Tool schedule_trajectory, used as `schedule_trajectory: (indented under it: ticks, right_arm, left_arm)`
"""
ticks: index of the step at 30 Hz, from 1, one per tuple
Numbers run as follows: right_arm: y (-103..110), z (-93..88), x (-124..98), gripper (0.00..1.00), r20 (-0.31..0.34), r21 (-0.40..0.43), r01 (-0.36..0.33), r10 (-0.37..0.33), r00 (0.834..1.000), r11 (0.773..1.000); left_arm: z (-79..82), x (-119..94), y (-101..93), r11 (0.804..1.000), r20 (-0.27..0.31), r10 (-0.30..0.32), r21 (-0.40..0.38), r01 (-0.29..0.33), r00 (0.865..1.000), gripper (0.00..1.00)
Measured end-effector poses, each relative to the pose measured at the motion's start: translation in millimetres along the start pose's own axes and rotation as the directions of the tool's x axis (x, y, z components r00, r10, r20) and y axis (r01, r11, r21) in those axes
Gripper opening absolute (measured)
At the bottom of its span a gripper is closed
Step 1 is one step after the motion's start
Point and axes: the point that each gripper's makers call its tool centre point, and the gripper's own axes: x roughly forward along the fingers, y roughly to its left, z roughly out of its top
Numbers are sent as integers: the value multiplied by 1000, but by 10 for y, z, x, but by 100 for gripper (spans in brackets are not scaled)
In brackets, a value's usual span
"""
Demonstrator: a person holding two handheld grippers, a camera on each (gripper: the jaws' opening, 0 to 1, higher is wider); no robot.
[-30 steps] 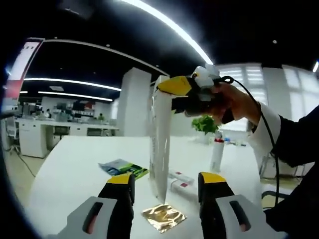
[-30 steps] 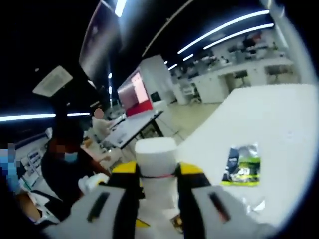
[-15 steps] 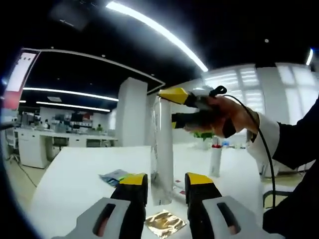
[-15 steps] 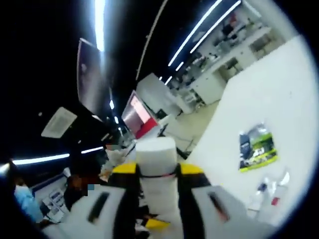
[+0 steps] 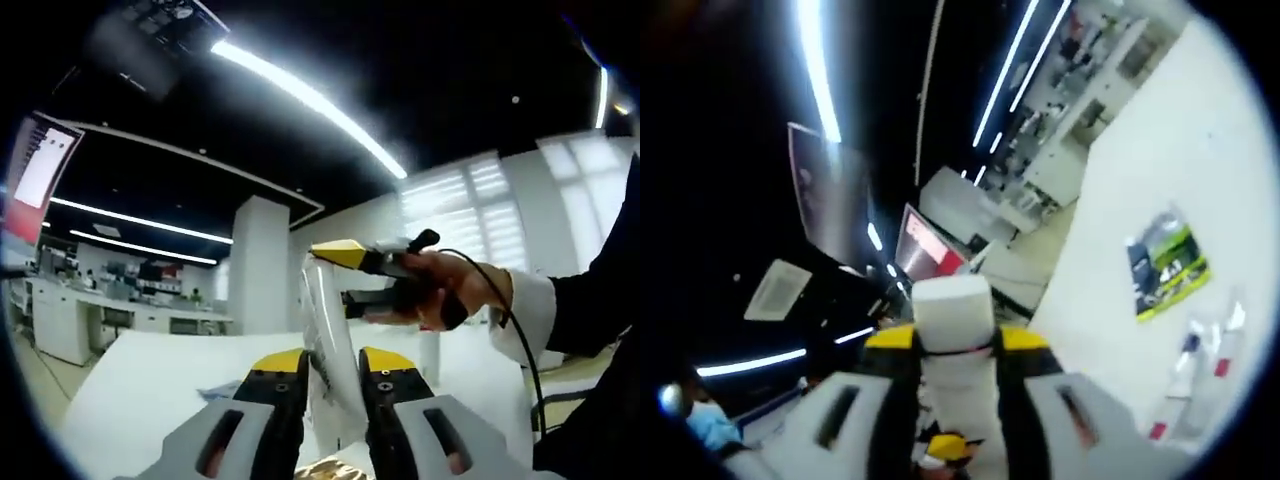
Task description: Arrange the skincare products in the storage area until every visible bottle or jar stands upright without overlapping.
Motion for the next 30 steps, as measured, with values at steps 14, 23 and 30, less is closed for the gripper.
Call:
schedule_trajectory:
  ticks: [14, 23, 30]
  right_arm:
    - [-119, 135, -67, 27, 113, 206, -87, 64, 992, 975]
    - [-102, 17, 2, 27, 133, 317, -148, 111, 985, 937]
    - [-92, 15, 13, 27, 147, 376, -184, 138, 979, 908]
  left_arm:
    - [3, 15, -4, 998, -6, 18, 54, -17, 1000, 18]
    - [136, -39, -4, 998, 51, 24, 62, -27, 998, 18]
    - [231, -107, 6, 998, 96, 33, 41, -37, 995, 17]
